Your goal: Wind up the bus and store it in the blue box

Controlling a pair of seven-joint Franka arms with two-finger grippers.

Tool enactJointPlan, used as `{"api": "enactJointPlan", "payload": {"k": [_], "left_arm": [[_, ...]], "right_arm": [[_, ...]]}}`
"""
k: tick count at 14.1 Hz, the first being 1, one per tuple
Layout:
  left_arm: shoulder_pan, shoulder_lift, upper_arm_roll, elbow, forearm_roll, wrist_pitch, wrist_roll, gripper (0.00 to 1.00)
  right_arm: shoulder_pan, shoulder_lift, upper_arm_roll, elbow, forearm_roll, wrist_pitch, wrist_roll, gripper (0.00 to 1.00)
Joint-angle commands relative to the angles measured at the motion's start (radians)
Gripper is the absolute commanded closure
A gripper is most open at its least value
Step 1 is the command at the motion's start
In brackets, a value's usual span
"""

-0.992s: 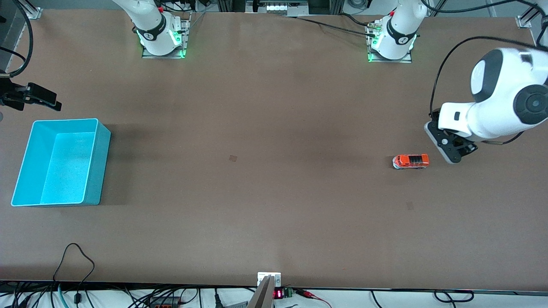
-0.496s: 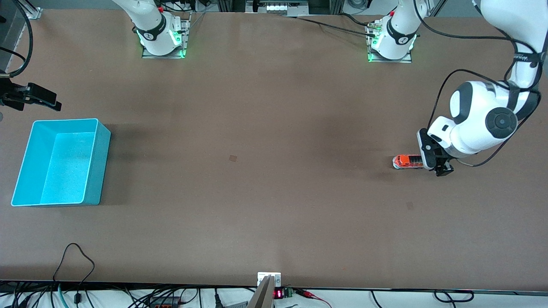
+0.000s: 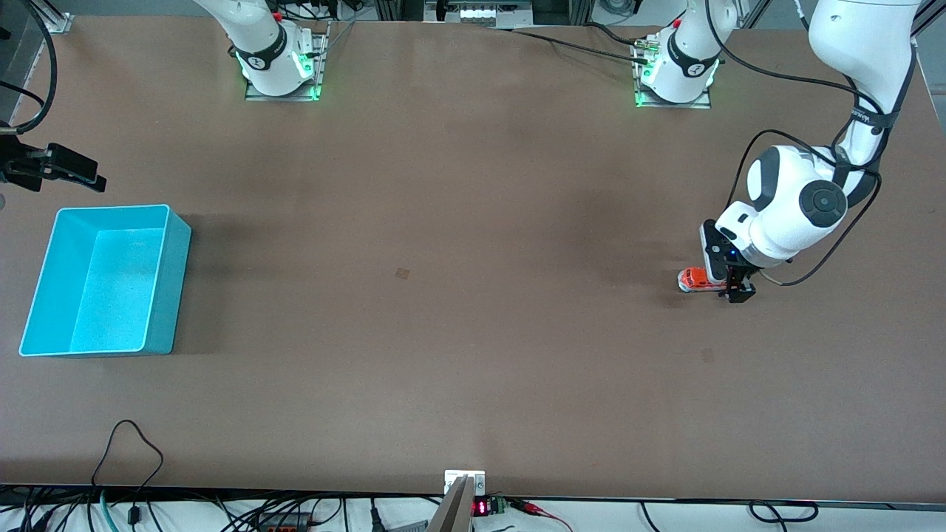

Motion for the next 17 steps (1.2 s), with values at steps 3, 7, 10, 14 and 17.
{"api": "enactJointPlan", "payload": {"k": [3,7,10,14,17], "left_arm": [[0.005,0.033,-0.004,0.002,0.017,0.039,0.02,0.36],[0.005,0.044,-0.004,0.002,0.018,0.039,0.021,0.67],[0.005,0.059,-0.004,0.005,0.018,0.036,0.021,0.67],[0.037,0.073,-0.004,0.011,0.017,0.033,0.023,0.67],[0.075,0.118,-0.002,0.041,0.017,0.028,0.046,0.66]], "right_arm": [[-0.005,0.004,-0.002,0.01,0.01,0.001,0.002,0.0],[-0.005,0.004,-0.002,0.01,0.01,0.001,0.003,0.0],[-0.005,0.004,-0.002,0.01,0.01,-0.001,0.006,0.0],[-0.007,0.002,-0.002,0.01,0.01,0.001,0.011,0.0],[-0.005,0.004,-0.002,0.01,0.009,0.001,0.011,0.0]]}}
